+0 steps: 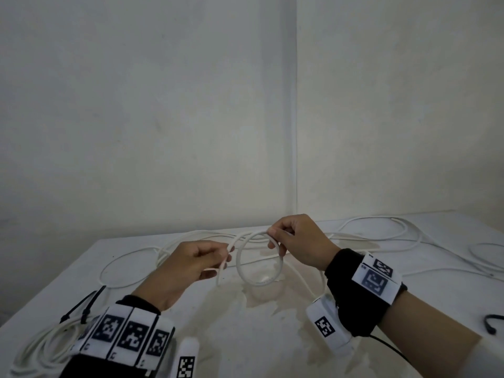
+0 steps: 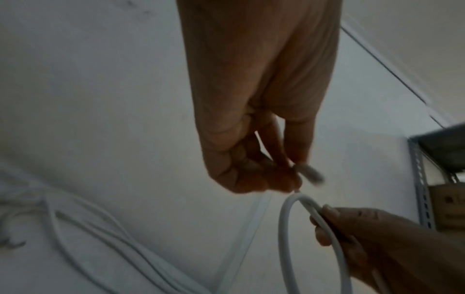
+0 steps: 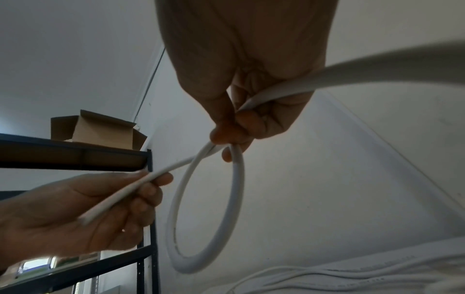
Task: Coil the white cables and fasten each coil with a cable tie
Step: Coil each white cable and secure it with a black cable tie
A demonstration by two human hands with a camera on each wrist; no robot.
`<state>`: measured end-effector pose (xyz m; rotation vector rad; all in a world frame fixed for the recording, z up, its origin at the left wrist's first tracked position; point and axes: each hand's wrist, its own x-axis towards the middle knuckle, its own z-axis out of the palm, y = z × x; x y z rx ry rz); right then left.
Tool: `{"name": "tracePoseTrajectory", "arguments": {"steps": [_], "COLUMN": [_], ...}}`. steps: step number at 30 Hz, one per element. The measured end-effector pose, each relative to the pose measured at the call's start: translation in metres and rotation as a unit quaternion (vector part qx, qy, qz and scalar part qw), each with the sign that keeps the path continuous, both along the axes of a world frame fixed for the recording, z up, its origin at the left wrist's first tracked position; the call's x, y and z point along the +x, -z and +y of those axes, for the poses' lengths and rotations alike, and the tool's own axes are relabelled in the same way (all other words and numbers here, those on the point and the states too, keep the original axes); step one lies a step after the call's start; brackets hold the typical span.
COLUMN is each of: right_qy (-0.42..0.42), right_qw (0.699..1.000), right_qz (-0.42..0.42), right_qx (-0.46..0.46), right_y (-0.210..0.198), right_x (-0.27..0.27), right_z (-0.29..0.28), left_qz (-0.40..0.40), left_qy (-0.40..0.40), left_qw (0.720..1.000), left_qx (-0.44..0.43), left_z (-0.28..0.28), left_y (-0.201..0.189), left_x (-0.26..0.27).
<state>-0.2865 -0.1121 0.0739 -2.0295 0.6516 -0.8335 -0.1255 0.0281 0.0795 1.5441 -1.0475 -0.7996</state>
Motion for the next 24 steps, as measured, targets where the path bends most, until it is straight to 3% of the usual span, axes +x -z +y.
{"name": "tracePoseTrajectory", "arguments": {"steps": [4, 9, 14, 24], "right_qy": [-0.012, -0.016, -0.030, -0.039], "right_qw": [1.000, 0.999, 0.998, 0.998], "right_qz": [-0.018, -0.022, -0.028, -0.021], "right_qx": [0.005, 0.016, 0.041, 0.052], "right_y": [-0.005, -0.006, -0.005, -0.004], "right_x": [-0.001, -0.002, -0.003, -0.001], "right_z": [0.004, 0.008, 0.011, 0.017], "left_qz": [0.017, 0.041, -0.060, -0.144], "left_qy": [0.032, 0.011, -0.025, -0.128], "left_qw": [0.999, 0.998, 0.997, 0.977], "left_qx": [-0.019, -0.048, -0.046, -0.091], "left_z": [-0.004, -0.011, -0.014, -0.023], "left_y": [0.004, 0.009, 0.016, 0.028], "left_x": [-0.010, -0.018, -0.017, -0.020]}}
